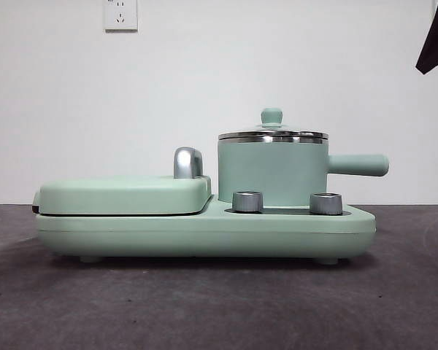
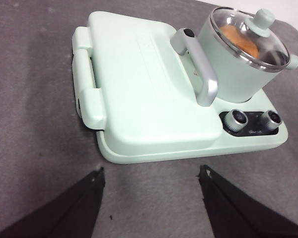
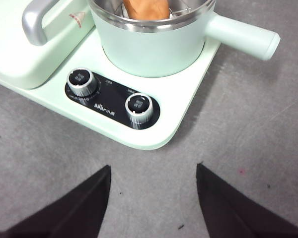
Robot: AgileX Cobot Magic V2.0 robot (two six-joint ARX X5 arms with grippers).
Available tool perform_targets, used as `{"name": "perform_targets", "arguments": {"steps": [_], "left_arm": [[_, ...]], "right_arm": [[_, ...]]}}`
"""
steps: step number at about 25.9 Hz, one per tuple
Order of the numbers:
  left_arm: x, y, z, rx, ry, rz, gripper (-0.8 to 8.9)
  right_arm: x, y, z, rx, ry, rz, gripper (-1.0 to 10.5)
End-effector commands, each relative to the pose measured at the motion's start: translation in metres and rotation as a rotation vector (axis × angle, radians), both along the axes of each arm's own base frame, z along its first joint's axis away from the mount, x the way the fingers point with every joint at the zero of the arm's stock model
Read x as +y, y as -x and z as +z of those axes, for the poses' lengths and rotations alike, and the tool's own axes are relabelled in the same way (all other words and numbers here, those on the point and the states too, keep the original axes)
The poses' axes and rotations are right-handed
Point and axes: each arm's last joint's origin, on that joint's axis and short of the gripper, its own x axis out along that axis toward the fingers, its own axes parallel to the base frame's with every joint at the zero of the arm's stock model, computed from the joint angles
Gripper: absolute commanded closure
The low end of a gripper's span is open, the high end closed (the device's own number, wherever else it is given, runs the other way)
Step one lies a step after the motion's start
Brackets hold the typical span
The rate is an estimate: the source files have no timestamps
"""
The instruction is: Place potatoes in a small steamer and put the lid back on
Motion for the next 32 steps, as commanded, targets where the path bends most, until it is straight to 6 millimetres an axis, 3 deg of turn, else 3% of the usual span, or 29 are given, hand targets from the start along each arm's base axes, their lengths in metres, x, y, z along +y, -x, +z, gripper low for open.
{"name": "perform_targets", "arguments": {"steps": [1,2,3,16,20,24,32], "left_arm": [[0.001,0.003,0.005,-0.038,0.019,0.003,5.07],[0.001,0.004,0.006,-0.046,0.022,0.002,5.67],[0.001,0.004,0.005,-0.045,0.019,0.002,8.4],[0.002,0.005,0.006,-0.052,0.021,0.0,8.08],[0.006,0.007,0.002,-0.169,-0.14,-0.036,8.07],[0.016,0.005,-0.02,-0.303,-0.241,0.039,8.07],[0.031,-0.003,-0.091,-0.418,-0.279,0.216,8.07]], "right_arm": [[0.001,0.0,0.002,-0.012,-0.011,0.0,6.8],[0.001,0.0,0.003,-0.015,-0.014,0.0,7.1],[0.001,0.0,0.003,-0.016,-0.016,0.0,9.2],[0.002,-0.001,0.005,-0.032,-0.043,0.024,9.3],[0.002,-0.001,0.006,-0.041,-0.048,0.024,9.3],[0.003,-0.002,0.007,-0.059,-0.056,0.024,9.3],[0.003,-0.002,0.008,-0.065,-0.059,0.024,9.3]]}}
